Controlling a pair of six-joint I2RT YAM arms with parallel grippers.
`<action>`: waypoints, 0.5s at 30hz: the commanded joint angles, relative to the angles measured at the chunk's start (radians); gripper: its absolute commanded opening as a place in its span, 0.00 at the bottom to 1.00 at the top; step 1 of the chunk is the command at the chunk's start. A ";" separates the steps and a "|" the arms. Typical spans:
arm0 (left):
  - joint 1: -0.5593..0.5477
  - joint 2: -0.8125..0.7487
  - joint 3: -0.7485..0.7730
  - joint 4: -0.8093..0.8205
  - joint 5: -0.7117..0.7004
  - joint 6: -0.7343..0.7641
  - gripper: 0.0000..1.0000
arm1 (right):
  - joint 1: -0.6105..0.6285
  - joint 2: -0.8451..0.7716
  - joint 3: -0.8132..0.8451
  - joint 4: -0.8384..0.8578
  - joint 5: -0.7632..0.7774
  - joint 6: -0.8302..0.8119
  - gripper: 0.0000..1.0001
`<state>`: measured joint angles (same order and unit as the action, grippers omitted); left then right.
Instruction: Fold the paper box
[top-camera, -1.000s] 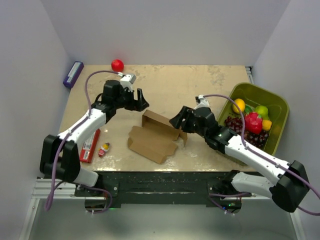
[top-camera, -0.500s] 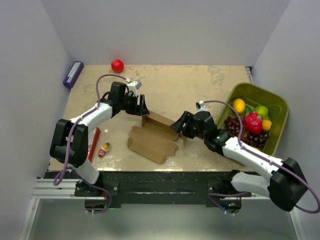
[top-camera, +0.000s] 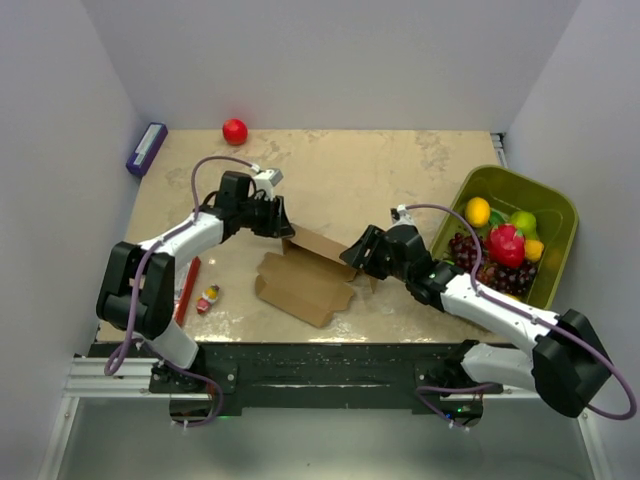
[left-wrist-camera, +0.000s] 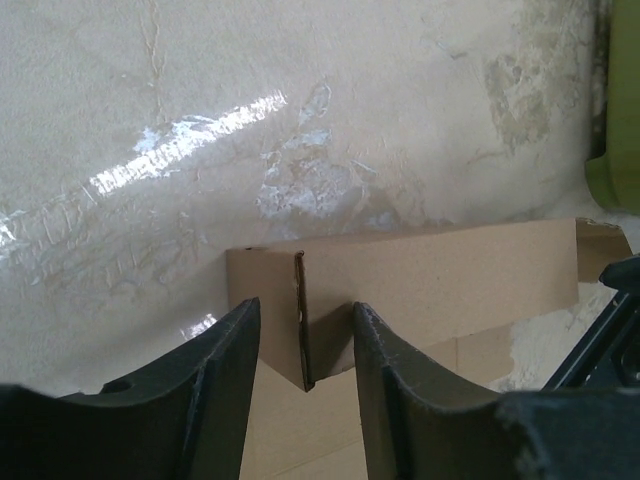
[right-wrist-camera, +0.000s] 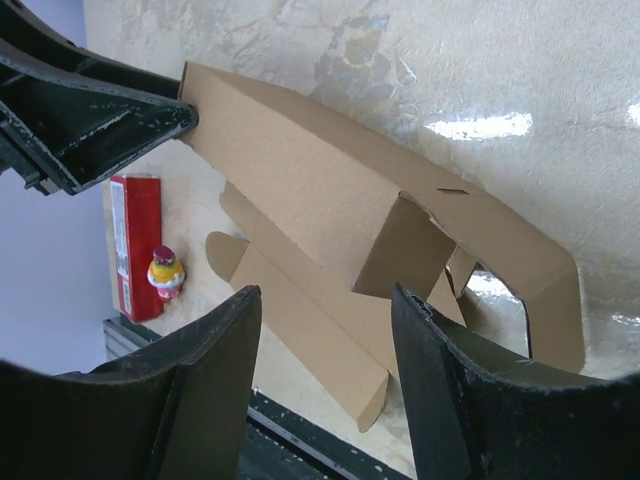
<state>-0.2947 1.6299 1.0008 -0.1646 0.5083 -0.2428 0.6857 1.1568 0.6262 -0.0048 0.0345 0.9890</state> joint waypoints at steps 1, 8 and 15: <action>0.008 -0.024 -0.057 0.002 -0.005 0.011 0.42 | -0.008 0.017 -0.005 0.058 0.022 0.011 0.57; 0.008 -0.036 -0.125 0.028 0.032 -0.009 0.34 | -0.031 0.073 0.020 0.077 0.036 -0.018 0.55; 0.008 -0.051 -0.154 0.034 0.041 -0.015 0.33 | -0.077 0.127 0.033 0.094 0.028 -0.064 0.53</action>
<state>-0.2882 1.5890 0.8986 -0.0532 0.5655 -0.2535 0.6373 1.2629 0.6262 0.0433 0.0410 0.9684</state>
